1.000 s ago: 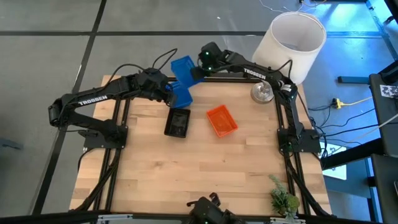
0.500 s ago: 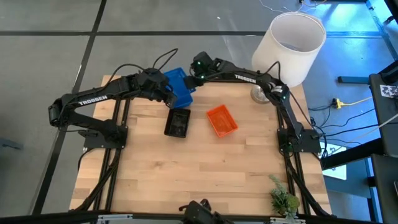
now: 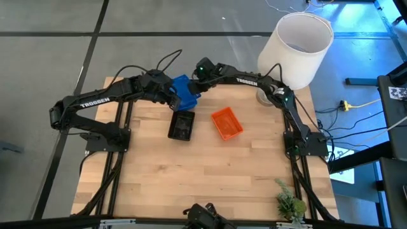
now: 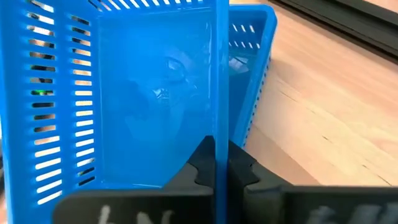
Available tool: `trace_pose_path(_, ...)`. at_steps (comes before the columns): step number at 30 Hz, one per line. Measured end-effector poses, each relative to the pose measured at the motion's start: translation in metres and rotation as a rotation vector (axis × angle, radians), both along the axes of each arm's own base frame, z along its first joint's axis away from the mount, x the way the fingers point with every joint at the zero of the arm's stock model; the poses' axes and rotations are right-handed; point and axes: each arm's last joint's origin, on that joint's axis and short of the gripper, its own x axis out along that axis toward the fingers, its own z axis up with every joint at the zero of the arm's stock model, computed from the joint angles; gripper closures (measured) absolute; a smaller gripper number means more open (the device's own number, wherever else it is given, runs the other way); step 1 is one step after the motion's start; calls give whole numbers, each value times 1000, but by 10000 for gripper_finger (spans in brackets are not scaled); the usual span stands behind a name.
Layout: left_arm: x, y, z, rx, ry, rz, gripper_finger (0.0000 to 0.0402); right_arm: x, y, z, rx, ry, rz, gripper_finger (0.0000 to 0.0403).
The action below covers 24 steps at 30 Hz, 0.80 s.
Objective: Stack baskets by color
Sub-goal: Stack the right blue basket bin on top of the left blue basket bin
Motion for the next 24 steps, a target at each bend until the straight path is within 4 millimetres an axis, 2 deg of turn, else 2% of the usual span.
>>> trace_pose_path(14, 0, 0, 0, 0, 0, 0, 356, -11, -2, -9, -64, 136, 0, 399)
trace_pose_path(24, 0, 0, 0, 0, 0, 0, 356, -13, -1, -11, -31, 155, 13, 334)
